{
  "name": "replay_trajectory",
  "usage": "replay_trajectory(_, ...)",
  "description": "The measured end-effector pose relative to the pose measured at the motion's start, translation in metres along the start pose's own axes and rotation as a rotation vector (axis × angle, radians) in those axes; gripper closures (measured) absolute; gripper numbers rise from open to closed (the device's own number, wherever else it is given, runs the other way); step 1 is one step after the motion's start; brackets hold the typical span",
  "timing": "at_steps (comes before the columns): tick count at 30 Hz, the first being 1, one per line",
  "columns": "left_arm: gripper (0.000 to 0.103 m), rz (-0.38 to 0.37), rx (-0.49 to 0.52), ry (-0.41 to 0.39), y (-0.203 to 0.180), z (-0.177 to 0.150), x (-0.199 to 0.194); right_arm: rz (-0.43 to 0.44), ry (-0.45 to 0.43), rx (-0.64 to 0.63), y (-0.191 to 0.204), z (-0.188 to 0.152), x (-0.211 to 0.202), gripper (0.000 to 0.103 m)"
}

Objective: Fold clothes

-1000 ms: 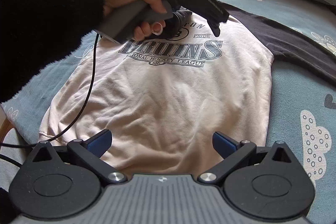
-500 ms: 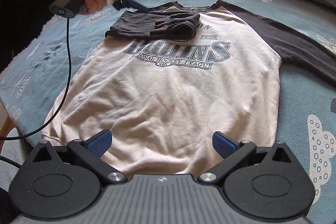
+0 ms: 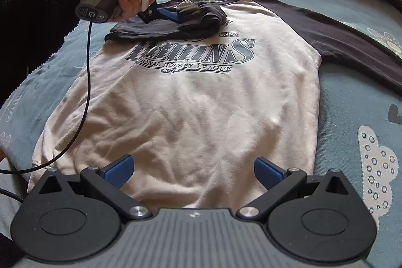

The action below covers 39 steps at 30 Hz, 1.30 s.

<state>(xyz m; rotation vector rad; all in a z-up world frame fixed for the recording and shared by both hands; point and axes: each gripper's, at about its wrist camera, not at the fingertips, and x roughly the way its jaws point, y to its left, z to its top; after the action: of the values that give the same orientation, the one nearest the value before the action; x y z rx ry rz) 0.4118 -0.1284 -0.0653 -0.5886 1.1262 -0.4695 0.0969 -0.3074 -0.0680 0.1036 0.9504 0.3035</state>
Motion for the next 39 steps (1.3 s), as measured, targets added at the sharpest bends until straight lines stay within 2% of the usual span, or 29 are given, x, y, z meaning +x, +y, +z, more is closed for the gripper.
replay_trajectory(4, 0.002, -0.098, 0.057, 0.008, -0.041, 0.001, 0.019, -0.003, 0.005, 0.003, -0.001, -0.001, -0.001, 0.000)
replay_trajectory(8, 0.002, -0.213, 0.104, 0.061, -0.080, -0.007, 0.036, -0.009, 0.006, 0.001, -0.001, -0.001, -0.003, 0.000)
replay_trajectory(13, 0.002, -0.218, 0.238, 0.098, -0.102, -0.024, 0.030, -0.019, 0.009, 0.004, -0.004, -0.002, -0.004, 0.000)
replay_trajectory(19, 0.002, -0.106, 0.252, 0.039, -0.065, -0.019, -0.011, -0.024, 0.005, -0.004, -0.001, 0.000, -0.003, 0.000)
replay_trajectory(22, 0.002, -0.002, 0.233, -0.038, -0.030, -0.005, -0.053, -0.033, 0.008, -0.006, 0.001, 0.001, -0.002, 0.000)
replay_trajectory(25, 0.002, 0.073, 0.174, -0.104, 0.011, 0.010, -0.101, -0.048, 0.004, 0.001, 0.002, 0.004, -0.001, 0.000)
replay_trajectory(28, 0.002, 0.086, 0.076, -0.164, 0.057, 0.006, -0.147, -0.046, -0.003, 0.013, 0.005, 0.008, 0.001, 0.000)
replay_trajectory(31, 0.002, 0.125, 0.028, -0.202, 0.091, -0.005, -0.170, -0.045, 0.005, 0.005, 0.014, 0.011, 0.007, 0.000)
replay_trajectory(33, 0.002, 0.224, 0.083, -0.227, 0.103, -0.017, -0.172, -0.052, 0.009, -0.015, 0.021, 0.013, 0.009, 0.000)
replay_trajectory(35, 0.002, 0.381, 0.206, -0.265, 0.108, -0.032, -0.167, -0.058, 0.013, -0.032, 0.028, 0.014, 0.010, 0.000)
replay_trajectory(37, 0.002, 0.492, 0.327, -0.257, 0.113, -0.047, -0.156, -0.065, 0.018, -0.045, 0.033, 0.015, 0.010, 0.000)
replay_trajectory(39, 0.002, 0.512, 0.383, -0.221, 0.119, -0.057, -0.144, -0.079, 0.029, -0.054, 0.036, 0.014, 0.011, 0.000)
